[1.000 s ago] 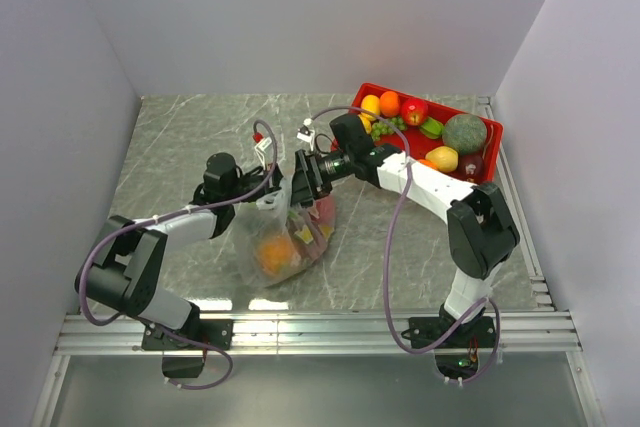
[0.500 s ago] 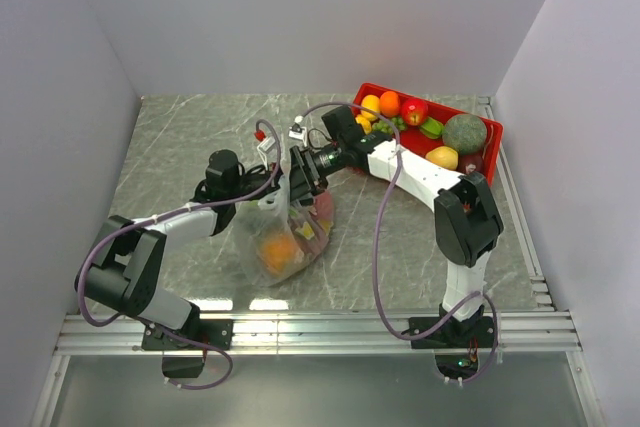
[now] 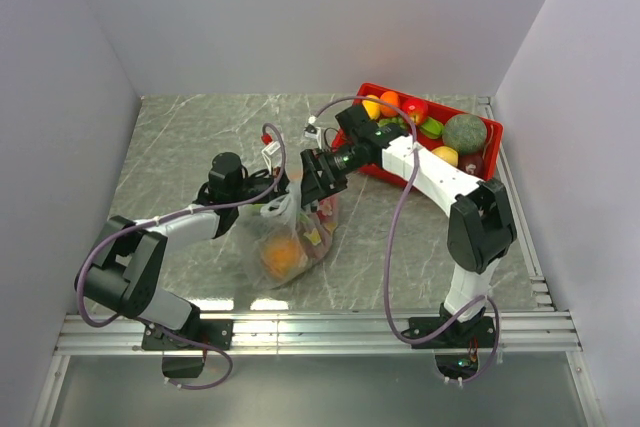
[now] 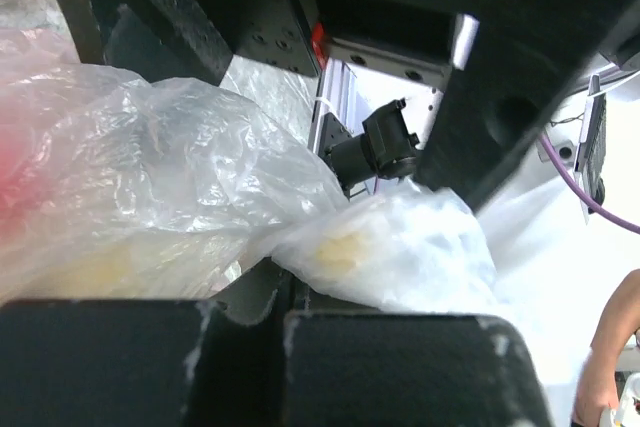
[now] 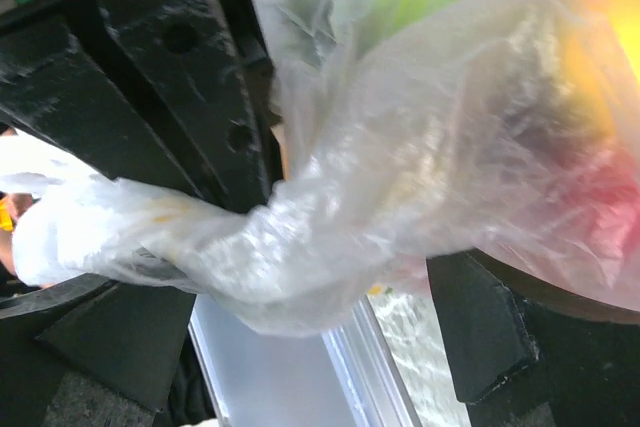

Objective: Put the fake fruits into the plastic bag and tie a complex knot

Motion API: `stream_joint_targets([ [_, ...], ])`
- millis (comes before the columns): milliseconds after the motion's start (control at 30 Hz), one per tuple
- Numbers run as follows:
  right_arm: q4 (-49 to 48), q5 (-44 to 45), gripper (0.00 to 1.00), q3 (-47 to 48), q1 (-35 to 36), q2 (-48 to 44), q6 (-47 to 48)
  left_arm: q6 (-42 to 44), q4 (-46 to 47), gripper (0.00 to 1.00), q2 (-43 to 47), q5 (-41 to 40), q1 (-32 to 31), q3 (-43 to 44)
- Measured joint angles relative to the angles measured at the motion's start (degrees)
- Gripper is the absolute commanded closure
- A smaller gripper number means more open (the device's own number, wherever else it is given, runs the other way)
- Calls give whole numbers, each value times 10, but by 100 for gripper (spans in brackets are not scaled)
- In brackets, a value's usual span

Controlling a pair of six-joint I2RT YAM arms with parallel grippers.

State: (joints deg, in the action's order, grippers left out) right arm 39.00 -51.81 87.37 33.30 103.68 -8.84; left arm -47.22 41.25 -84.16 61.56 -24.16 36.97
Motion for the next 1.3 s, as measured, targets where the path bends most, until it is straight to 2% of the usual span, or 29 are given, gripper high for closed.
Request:
stream_joint_targets([
  [100, 21, -2, 8, 0, -11, -1, 10, 2, -4, 100, 3, 2, -1, 0],
  [233, 43, -8, 18, 0, -27, -4, 19, 8, -6, 100, 5, 2, -1, 0],
  [333, 56, -13, 19, 0, -35, -14, 25, 10, -7, 100, 8, 3, -1, 0],
  [433, 62, -14, 31, 0, -40, -26, 31, 10, -7, 100, 9, 10, -2, 0],
  [533, 70, -19, 49, 0, -42, -39, 42, 10, -7, 100, 9, 15, -3, 0],
  [567, 73, -22, 58, -1, -43, -42, 45, 10, -7, 100, 9, 16, -3, 0],
  [633, 75, -31, 66, -5, -43, -48, 50, 10, -6, 100, 9, 17, -3, 0],
  [900, 69, -41, 57, -24, -43, -51, 35, 11, -6, 100, 9, 27, -4, 0],
  [933, 64, -41, 50, -24, -41, -51, 28, 11, -6, 100, 9, 28, -5, 0],
  [1033, 42, -37, 45, -21, -33, -49, 5, 11, -6, 100, 9, 31, -7, 0],
  [1300, -17, -28, 43, -19, 8, -34, -65, -9, 30, 100, -10, 30, -16, 0],
])
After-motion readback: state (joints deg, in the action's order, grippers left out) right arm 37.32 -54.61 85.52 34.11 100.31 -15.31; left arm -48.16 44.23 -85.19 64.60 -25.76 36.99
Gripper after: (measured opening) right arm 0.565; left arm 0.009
